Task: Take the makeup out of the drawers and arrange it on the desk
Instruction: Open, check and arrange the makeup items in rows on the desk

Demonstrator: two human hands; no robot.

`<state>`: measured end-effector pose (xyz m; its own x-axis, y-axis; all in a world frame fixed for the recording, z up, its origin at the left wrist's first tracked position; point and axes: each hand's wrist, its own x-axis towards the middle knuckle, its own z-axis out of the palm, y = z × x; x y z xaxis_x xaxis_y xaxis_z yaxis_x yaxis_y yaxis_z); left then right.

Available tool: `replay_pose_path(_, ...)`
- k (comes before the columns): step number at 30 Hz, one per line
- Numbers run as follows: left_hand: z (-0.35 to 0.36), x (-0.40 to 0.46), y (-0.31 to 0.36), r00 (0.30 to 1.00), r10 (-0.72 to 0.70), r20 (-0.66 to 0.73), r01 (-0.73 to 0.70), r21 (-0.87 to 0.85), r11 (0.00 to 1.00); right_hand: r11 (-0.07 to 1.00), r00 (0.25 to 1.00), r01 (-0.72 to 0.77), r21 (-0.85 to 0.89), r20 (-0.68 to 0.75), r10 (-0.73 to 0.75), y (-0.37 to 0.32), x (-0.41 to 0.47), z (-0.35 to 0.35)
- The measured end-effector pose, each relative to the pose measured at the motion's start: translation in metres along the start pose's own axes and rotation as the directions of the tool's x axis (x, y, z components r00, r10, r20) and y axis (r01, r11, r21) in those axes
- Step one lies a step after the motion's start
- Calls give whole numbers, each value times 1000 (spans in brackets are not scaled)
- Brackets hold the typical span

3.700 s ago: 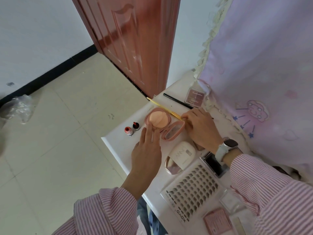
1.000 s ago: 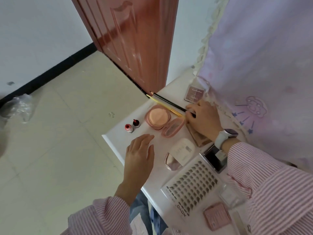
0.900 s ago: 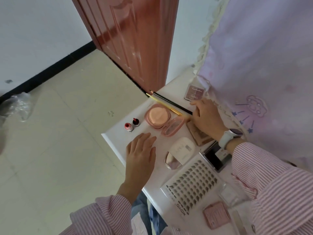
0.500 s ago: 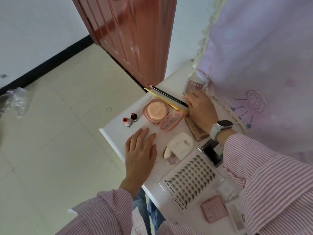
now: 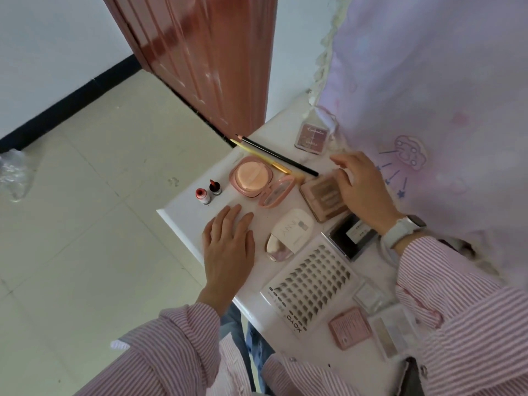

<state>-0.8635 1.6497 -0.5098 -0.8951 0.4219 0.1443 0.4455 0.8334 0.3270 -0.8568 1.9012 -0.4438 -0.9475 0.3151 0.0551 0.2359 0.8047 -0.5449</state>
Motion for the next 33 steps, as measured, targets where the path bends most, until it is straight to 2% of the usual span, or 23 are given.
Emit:
replay_pose_path(4, -3, -2, 7, 998, -62, 19, 63, -124, 990, 987, 986, -156, 47, -50, 158, 16, -51, -24)
replay_pose_path(7, -10, -7, 20, 995, -95, 20, 96, -246, 965, 972, 981, -183, -150, 42, 192, 34, -92, -31)
replay_pose_path(11, -22, -17, 42, 996, -93, -10, 83, -364, 928, 875, 936, -189, -445, 189, 298, 44, -120, -28)
replay_pose_path(13, -27, -22, 52, 997, -81, -16, 68, -401, 914, 832, 920, -190, -521, 201, 336, 45, -122, -27)
replay_pose_path(15, -31, -25, 58, 997, -65, -36, 44, -423, 905, 833, 910, -210, -512, 209, 358, 46, -121, -30)
replay_pose_path(18, -37, -28, 66, 997, -3, -75, -33, -470, 882, 870, 908, -248, -426, 210, 362, 44, -120, -39)
replay_pose_path(20, -42, -28, 73, 999, 26, -26, -36, -551, 834, 908, 931, -279, -311, 143, 335, 35, -123, -48)
replay_pose_path(22, -51, -26, 83, 992, 12, 122, 71, -653, 754, 940, 941, -336, -55, 36, 338, 21, -124, -59)
replay_pose_path(23, -55, -24, 89, 980, 14, 200, 129, -684, 718, 922, 929, -368, 115, 2, 371, 15, -125, -64)
replay_pose_path(24, -59, -23, 95, 962, 30, 271, 178, -704, 687, 858, 907, -400, 321, 6, 421, 10, -126, -69)
replay_pose_path(25, -63, -20, 100, 939, 54, 340, 225, -727, 649, 717, 881, -417, 559, 54, 470, 4, -126, -72)
replay_pose_path(26, -65, -18, 105, 913, 86, 399, 270, -747, 607, 490, 845, -424, 762, 138, 516, -1, -124, -73)
replay_pose_path(27, -67, -15, 110, 886, 118, 449, 308, -760, 573, 266, 809, -415, 870, 219, 546, -7, -123, -71)
replay_pose_path(28, -67, -14, 114, 859, 140, 492, 347, -762, 546, 156, 788, -400, 903, 253, 561, -11, -123, -67)
replay_pose_path(29, -68, -12, 118, 834, 153, 531, 386, -757, 527, 175, 785, -400, 900, 238, 571, -17, -123, -63)
replay_pose_path(31, -68, -11, 122, 806, 163, 569, 441, -760, 477, 295, 815, -389, 873, 177, 551, -29, -126, -53)
replay_pose_path(33, -72, -12, 121, 796, 137, 590, 514, -778, 362, 403, 859, -384, 831, 161, 487, -40, -132, -45)
